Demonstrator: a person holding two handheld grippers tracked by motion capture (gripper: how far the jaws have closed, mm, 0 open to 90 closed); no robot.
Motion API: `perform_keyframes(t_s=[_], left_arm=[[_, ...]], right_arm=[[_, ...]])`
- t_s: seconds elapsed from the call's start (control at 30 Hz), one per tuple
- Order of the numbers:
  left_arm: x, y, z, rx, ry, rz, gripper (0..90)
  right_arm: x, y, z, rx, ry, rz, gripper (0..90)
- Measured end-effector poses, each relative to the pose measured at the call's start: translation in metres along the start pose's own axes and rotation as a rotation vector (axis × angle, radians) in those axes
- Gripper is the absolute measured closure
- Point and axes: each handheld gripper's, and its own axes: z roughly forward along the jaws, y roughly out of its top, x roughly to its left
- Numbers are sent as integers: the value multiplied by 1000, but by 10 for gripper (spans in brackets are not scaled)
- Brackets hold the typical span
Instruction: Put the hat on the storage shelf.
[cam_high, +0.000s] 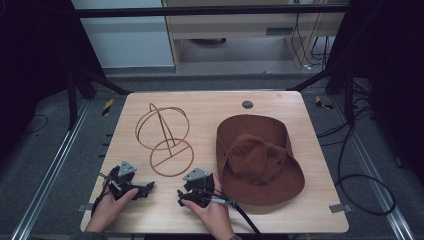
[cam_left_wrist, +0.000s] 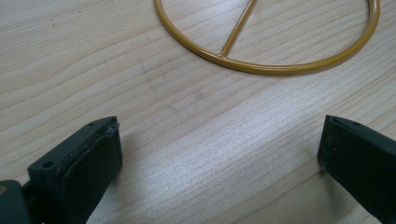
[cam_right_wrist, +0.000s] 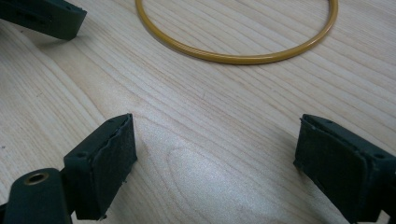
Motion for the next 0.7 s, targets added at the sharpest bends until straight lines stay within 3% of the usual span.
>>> perform_keyframes(t_s=[0.17,0.3,0.47,0.53,0.6,0.63,0.7], left_arm=[[0,0,0,-2,2,-6,0],[0,0,0,-2,2,-4,0],[-1,0,0,-3,3,-5,0],[-1,0,0,-2,4,-7,0],[-2,0,0,-1,5,-7,0],[-2,1,1,-1,5,-8,0],[-2,1,0,0,6,-8,0]], right_arm=[[0,0,-2,12,23,-10,121],[4,4,-13,21,47,-44,107],[7,20,-46,10,56,-138,89],[0,30,-67,1,58,-155,86],[-4,33,-74,1,61,-155,85],[-12,38,-89,-3,64,-159,80],[-17,40,-96,-7,52,-167,80]])
